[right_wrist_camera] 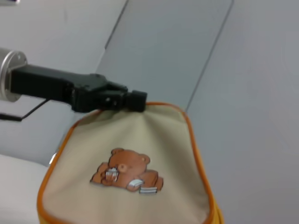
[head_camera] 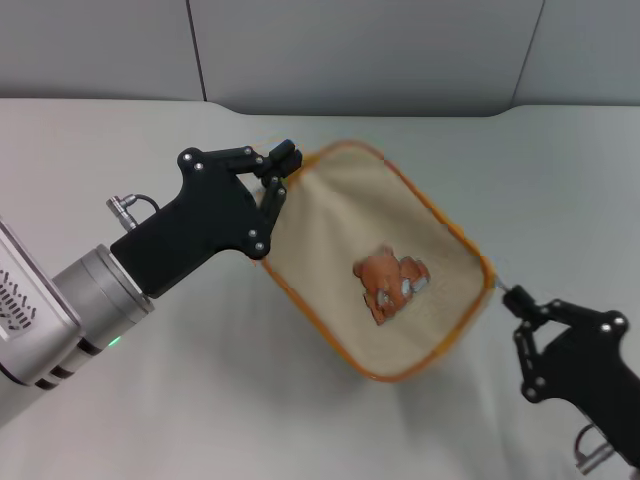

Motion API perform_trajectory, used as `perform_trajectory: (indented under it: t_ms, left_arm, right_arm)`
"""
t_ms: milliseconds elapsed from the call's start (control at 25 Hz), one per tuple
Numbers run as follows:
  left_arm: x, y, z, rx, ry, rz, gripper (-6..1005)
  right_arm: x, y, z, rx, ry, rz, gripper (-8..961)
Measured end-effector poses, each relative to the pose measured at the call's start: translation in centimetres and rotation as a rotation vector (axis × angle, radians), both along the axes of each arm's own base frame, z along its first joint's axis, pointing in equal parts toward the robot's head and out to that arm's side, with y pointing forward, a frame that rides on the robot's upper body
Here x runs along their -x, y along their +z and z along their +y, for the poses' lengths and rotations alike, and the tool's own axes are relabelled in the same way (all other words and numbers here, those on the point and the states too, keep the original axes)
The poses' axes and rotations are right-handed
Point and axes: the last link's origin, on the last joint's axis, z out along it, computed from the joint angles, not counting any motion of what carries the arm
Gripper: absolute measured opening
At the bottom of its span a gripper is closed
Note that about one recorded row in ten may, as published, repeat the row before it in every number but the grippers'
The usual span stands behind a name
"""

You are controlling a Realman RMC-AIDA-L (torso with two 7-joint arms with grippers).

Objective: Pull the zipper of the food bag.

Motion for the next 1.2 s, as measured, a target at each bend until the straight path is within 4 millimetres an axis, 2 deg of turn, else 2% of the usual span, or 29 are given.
perform_trajectory:
  t_ms: [240, 400, 560, 640, 760, 800, 840, 880, 920, 1040, 1120, 1200]
  left_arm:
    - [0.0, -0.2, -0.4, 0.014, 0.016, -0.029, 35]
    - [0.5, -0.9, -1.5, 0.026, 0.074, -0.071, 6]
    - [0.8, -1.0, -1.8, 0.031, 0.087, -0.078, 22]
    - [2.1, -0.9, -3.2, 0.128, 0.151, -0.133, 38]
    - [2.8, -0.6, -3.2, 0.252, 0.164, -0.121, 127]
    - [3.2, -0.5, -3.2, 0.344, 0.162, -0.088, 156]
    - [3.2, -0.5, -3.2, 0.344, 0.162, -0.088, 186]
    - [3.2, -0.5, -3.2, 0.344, 0.162, -0.088, 215]
    - [3.4, -0.4, -3.3, 0.418, 0.144, -0.038, 245]
    - [3.4, -0.3, -3.5, 0.467, 0.117, -0.006, 395]
    - [3.5, 0.3, -3.9, 0.568, 0.069, 0.057, 479]
    - [3.8, 0.8, -4.1, 0.578, 0.063, 0.064, 548]
  right_arm:
    - [0.8, 1.4, -0.6, -0.074, 0.045, 0.078, 52]
    - [0.7, 1.9, 0.0, -0.057, 0.032, 0.14, 63]
    - [0.3, 2.8, 0.8, 0.027, 0.011, 0.243, 205]
    - [-0.1, 3.7, 1.5, 0.11, 0.007, 0.309, 276]
    - [-0.3, 5.3, 2.8, 0.3, 0.016, 0.391, 415]
    - [-0.1, 6.3, 3.7, 0.44, 0.026, 0.397, 461]
    - [0.0, 6.7, 4.0, 0.497, 0.028, 0.395, 507]
    - [0.0, 6.7, 4.0, 0.497, 0.028, 0.395, 525]
    - [0.3, 7.1, 4.4, 0.557, 0.035, 0.379, 543]
    - [1.1, 7.8, 5.1, 0.696, 0.07, 0.319, 598]
    - [1.6, 7.9, 5.5, 0.787, 0.09, 0.268, 634]
    - [2.2, 7.8, 5.9, 0.869, 0.1, 0.219, 671]
